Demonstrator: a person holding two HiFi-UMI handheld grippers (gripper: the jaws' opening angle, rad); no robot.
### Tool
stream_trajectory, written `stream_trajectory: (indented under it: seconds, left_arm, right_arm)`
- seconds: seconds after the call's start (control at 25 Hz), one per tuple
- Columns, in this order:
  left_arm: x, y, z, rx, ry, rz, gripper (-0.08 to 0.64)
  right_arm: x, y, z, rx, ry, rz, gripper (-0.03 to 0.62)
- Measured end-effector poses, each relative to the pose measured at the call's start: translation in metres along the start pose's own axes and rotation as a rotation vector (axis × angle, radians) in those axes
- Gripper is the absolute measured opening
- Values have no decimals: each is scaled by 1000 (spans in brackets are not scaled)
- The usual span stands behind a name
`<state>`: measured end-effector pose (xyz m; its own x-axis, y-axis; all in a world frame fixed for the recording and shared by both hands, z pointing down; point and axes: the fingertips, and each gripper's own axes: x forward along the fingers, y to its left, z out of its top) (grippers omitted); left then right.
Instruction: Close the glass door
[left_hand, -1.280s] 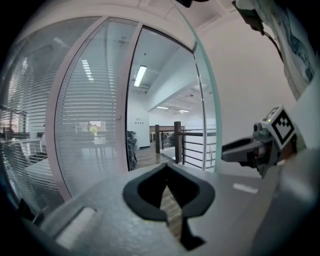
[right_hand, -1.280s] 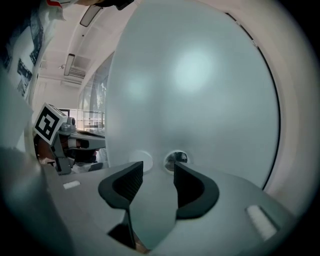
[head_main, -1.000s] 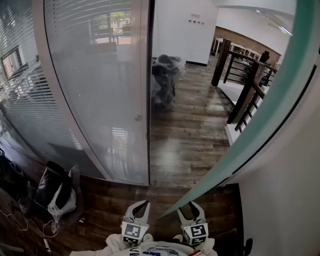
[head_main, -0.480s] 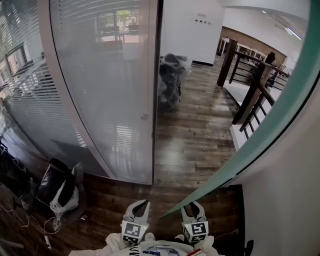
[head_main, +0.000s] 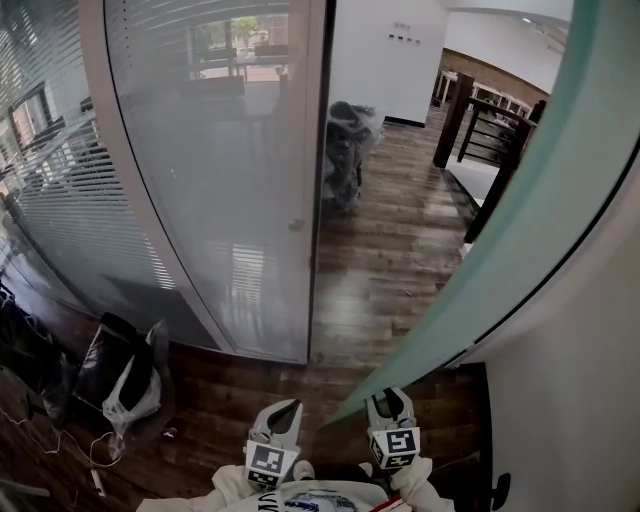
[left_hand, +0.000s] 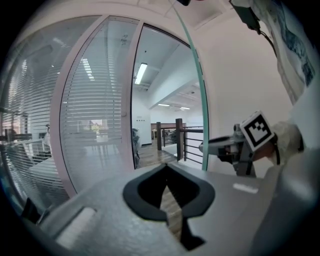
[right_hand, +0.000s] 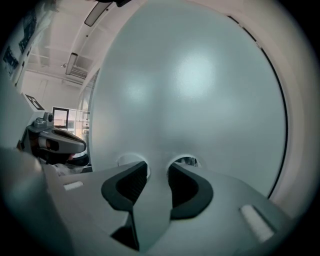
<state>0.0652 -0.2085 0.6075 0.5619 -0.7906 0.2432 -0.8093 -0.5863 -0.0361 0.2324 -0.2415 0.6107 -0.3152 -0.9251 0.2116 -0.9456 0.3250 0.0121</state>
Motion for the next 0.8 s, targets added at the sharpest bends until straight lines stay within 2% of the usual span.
stream_trajectory:
  seconds: [0.4,0.8]
  left_arm:
    - [-7,10,8,1,-4,29,3]
    - [5,30,14,4,0,85,3]
  right_arm:
    - [22,-1,2,4,22,-12,133]
    - [47,-1,9,-2,-8,-3,133]
